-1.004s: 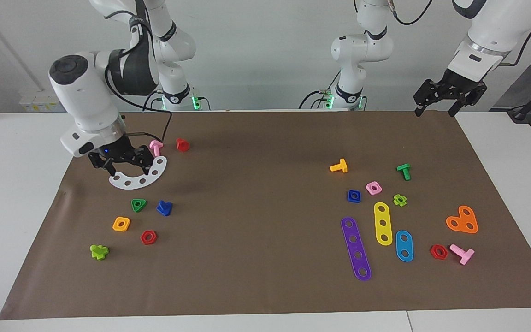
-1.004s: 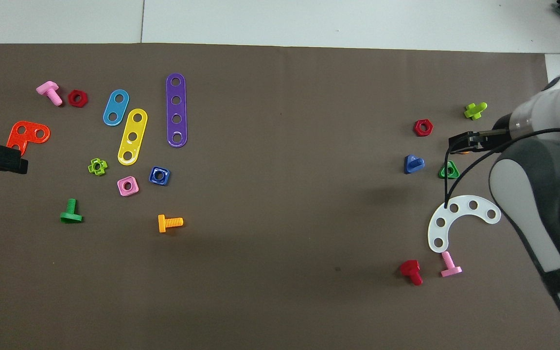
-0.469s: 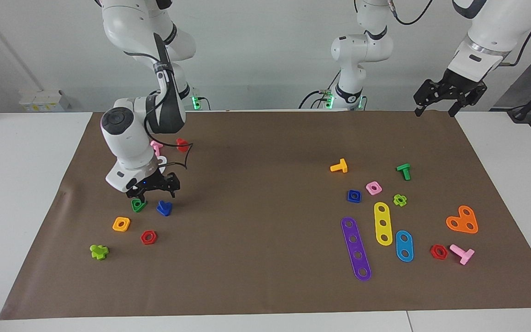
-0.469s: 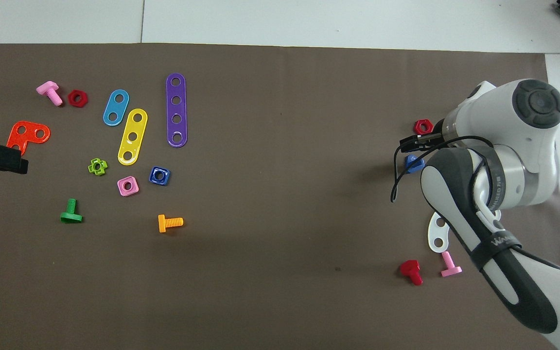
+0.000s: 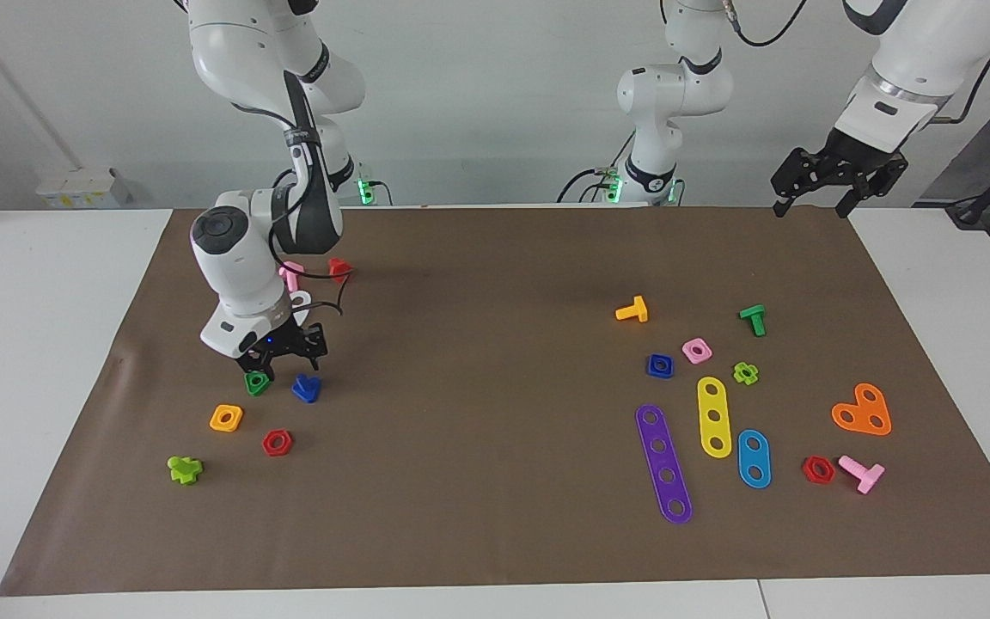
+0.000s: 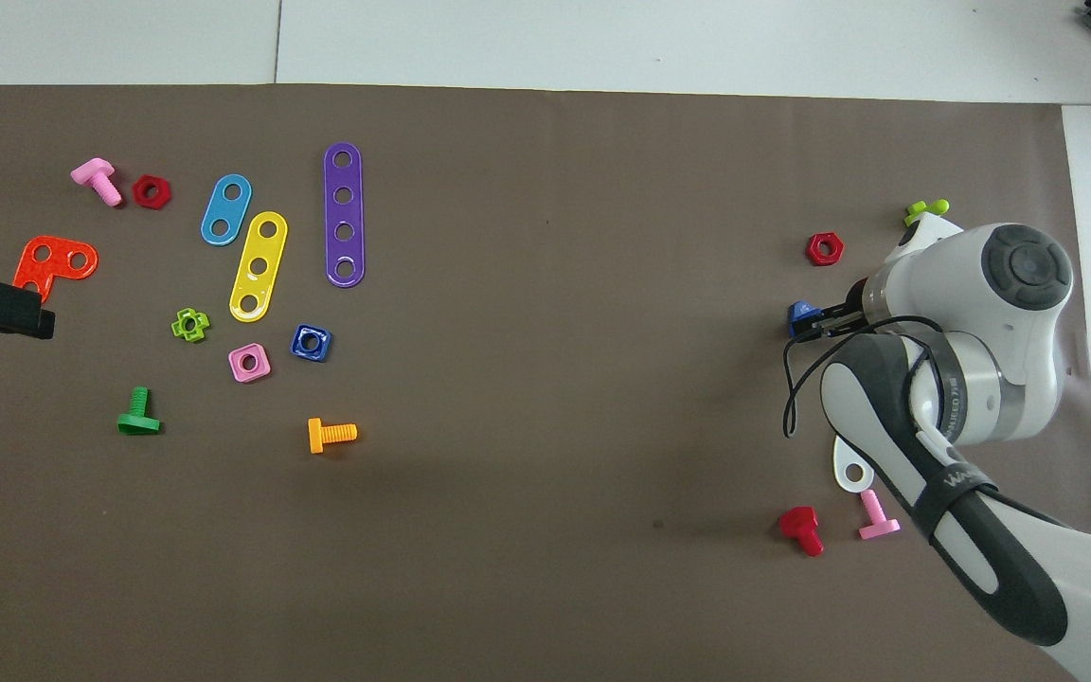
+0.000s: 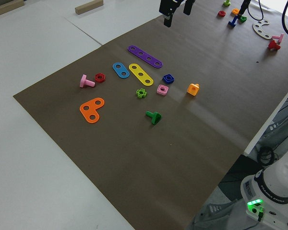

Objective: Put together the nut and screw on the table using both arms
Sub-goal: 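Reach the right gripper down to the blue triangular nut and grasp it, then lift the blue triangular nut with the right gripper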

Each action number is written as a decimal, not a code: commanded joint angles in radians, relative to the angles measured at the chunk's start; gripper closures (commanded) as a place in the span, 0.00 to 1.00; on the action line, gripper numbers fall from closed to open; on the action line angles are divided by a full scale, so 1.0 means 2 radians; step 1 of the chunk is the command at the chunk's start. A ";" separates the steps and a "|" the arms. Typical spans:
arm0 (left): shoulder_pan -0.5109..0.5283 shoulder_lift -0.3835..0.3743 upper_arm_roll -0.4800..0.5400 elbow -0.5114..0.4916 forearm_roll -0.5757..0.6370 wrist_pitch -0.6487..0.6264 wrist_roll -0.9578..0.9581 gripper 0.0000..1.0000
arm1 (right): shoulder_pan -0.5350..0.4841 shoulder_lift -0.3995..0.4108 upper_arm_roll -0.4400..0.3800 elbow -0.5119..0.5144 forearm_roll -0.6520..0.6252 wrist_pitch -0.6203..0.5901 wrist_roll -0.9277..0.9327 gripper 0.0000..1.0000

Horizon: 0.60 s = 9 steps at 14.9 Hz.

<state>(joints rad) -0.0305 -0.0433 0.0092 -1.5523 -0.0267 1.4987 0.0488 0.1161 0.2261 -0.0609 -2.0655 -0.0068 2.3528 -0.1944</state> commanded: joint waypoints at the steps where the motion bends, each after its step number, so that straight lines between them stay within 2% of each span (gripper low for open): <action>1: -0.005 -0.010 0.005 -0.012 -0.006 -0.002 0.006 0.00 | -0.005 0.004 0.001 -0.017 0.010 0.038 -0.016 0.22; 4: -0.005 -0.010 0.005 -0.012 -0.005 -0.002 0.006 0.00 | -0.001 0.010 0.001 -0.021 0.011 0.052 -0.010 0.35; 8: -0.005 -0.010 0.005 -0.012 -0.005 -0.002 0.006 0.00 | 0.000 0.020 0.001 -0.021 0.011 0.066 0.001 0.43; 9: -0.005 -0.010 0.005 -0.012 -0.005 -0.002 0.006 0.00 | 0.000 0.020 0.001 -0.021 0.011 0.066 0.001 0.49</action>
<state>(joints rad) -0.0305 -0.0433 0.0092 -1.5523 -0.0267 1.4987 0.0488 0.1164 0.2658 -0.0611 -2.0975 -0.0061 2.4585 -0.1926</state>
